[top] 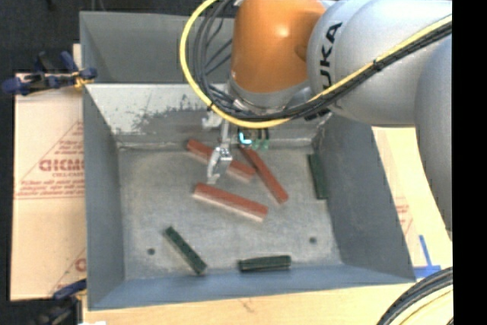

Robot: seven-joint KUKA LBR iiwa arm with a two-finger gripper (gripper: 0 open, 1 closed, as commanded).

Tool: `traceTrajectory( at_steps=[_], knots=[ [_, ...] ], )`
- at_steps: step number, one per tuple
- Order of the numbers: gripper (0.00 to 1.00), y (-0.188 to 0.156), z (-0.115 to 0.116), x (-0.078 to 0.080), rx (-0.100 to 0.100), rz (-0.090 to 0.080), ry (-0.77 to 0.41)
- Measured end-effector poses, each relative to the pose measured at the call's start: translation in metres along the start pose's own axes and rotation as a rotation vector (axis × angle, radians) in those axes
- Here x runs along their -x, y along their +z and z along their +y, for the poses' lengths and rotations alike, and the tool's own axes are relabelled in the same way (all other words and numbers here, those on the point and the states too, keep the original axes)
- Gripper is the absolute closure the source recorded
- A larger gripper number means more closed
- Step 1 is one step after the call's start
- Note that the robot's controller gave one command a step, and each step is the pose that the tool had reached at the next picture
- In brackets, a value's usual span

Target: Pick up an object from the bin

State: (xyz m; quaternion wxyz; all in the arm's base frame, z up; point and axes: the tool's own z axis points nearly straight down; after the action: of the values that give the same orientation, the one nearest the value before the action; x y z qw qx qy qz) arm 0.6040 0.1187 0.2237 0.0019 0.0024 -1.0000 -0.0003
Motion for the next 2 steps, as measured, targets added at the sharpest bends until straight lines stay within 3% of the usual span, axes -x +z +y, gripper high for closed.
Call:
traceTrajectory(
  at_steps=[1, 2],
  knots=[
    [0.0, -0.005, -0.001, 0.001, 0.001, -0.008, 0.002],
    [1.0, 0.141, -0.043, 0.006, 0.002, -0.014, 0.088]
  ],
)
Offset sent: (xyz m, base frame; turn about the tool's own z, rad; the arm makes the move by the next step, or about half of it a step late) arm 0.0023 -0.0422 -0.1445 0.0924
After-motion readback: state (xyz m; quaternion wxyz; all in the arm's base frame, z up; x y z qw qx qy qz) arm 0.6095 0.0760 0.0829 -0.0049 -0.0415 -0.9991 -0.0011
